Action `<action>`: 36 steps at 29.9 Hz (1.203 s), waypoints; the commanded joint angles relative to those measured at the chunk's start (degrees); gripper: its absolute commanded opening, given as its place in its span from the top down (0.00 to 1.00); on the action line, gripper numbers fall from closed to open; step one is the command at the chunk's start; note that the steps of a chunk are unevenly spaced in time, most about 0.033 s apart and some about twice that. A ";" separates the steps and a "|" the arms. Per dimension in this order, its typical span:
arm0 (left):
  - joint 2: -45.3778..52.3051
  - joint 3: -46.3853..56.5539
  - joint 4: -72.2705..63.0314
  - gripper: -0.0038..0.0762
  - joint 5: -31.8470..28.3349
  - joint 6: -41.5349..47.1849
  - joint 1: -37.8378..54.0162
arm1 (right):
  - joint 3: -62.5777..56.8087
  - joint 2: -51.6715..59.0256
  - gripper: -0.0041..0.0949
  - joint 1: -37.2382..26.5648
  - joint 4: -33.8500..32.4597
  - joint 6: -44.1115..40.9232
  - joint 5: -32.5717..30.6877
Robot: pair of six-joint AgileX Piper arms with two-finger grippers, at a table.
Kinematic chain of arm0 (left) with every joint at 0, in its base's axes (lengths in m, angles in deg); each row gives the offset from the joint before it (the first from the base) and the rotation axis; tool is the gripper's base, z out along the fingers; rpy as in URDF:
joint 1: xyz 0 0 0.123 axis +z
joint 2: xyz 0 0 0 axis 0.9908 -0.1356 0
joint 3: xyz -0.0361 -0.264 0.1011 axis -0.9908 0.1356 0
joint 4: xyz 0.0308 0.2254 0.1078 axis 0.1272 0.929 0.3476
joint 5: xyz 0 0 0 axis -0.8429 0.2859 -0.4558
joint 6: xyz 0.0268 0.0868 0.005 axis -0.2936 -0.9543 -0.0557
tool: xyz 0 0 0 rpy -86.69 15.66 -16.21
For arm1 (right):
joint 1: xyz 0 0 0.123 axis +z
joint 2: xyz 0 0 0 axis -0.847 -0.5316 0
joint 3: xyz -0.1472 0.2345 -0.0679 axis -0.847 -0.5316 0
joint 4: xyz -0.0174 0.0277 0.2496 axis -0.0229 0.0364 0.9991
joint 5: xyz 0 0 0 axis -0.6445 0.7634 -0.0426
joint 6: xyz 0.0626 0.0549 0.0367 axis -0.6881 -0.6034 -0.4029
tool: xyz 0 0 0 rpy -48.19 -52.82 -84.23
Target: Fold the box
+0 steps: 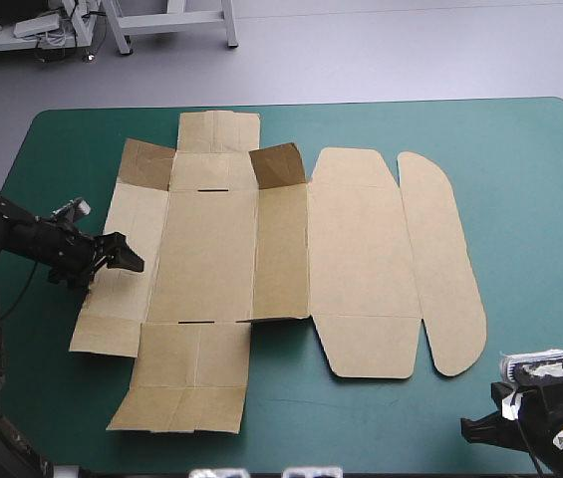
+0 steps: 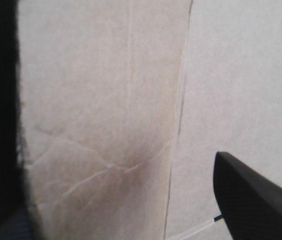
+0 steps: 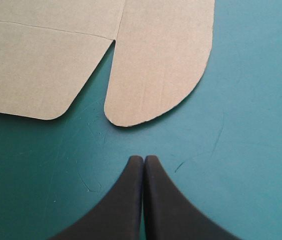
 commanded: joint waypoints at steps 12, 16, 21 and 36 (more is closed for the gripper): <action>0.45 -0.22 -3.26 0.53 3.77 0.62 -2.39 | 1.46 -0.71 0.97 -0.03 1.02 0.46 3.14; 0.45 -0.22 -3.26 0.84 3.48 0.38 -2.39 | 1.46 -0.71 0.97 -0.03 1.02 0.46 3.14; 0.45 -0.22 -3.14 0.96 2.67 0.38 -2.39 | 1.46 -0.71 0.97 -0.03 1.02 0.46 3.14; 4.13 -8.56 7.01 0.96 5.37 -0.65 -9.02 | 1.46 -0.71 0.97 -0.03 1.02 0.46 3.14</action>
